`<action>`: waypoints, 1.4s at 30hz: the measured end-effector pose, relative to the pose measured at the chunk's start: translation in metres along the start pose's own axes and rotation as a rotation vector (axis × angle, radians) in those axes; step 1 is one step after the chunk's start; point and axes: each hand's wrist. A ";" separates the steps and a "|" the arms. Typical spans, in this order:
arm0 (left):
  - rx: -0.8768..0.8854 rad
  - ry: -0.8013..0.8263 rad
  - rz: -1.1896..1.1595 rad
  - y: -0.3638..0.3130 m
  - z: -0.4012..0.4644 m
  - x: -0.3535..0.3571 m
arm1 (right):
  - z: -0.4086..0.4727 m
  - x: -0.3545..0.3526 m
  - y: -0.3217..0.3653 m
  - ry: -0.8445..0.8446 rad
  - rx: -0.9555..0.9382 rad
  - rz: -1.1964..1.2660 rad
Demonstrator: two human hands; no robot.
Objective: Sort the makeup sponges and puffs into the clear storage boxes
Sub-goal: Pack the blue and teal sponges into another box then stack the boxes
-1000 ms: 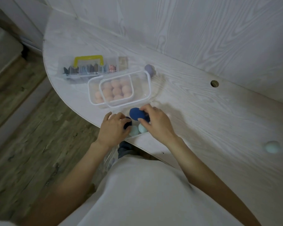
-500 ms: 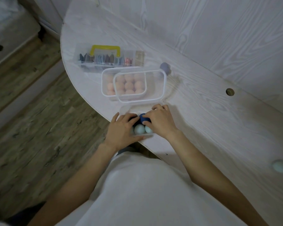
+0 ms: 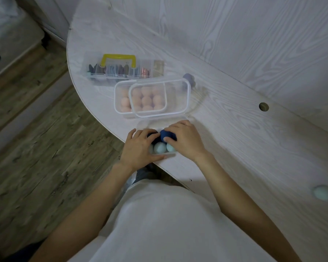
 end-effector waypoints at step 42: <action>0.040 0.144 -0.007 -0.004 0.023 -0.007 | 0.023 0.001 -0.004 -0.093 0.052 -0.100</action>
Point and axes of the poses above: each hand's wrist, its own z-axis towards the middle knuckle, its own x-axis out of the palm, y = z × x, and after that the axes turned 3 degrees about -z, right-handed
